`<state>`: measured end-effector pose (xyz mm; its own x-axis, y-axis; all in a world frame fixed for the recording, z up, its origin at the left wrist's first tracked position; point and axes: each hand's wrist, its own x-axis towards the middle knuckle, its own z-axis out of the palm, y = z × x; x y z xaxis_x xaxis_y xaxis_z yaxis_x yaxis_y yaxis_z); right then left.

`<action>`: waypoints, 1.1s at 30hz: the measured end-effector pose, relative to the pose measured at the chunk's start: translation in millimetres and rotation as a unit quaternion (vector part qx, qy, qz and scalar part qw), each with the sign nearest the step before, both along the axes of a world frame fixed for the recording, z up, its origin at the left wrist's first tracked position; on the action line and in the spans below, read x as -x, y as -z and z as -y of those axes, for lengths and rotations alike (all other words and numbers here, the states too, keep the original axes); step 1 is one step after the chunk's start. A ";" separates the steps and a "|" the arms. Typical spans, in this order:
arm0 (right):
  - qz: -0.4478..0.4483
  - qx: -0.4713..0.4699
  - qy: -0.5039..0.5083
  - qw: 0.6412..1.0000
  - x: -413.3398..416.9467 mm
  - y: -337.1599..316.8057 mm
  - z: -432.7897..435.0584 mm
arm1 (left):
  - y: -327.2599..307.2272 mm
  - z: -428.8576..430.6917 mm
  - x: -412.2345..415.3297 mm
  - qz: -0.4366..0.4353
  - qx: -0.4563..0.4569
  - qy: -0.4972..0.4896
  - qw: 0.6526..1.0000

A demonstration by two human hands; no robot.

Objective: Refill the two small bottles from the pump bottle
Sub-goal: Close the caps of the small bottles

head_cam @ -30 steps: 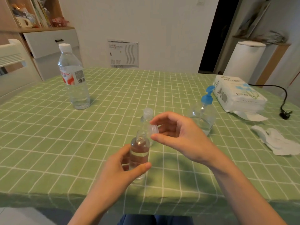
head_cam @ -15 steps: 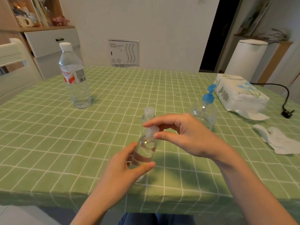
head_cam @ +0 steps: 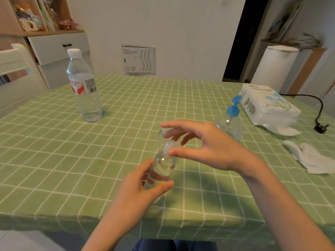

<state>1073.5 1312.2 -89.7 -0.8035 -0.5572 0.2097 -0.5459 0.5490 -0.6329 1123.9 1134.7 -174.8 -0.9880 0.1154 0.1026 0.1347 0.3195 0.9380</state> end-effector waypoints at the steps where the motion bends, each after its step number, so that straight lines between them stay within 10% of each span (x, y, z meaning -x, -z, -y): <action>1: -0.001 0.008 -0.008 1.000 -0.7 0.5 -0.5 | -0.2 0.1 0.3 -0.001 0.002 -0.001 1.000; 33: -0.017 -0.014 0.002 1.000 -4.0 0.8 -1.2 | -3.4 1.0 5.4 -0.013 0.011 0.007 1.000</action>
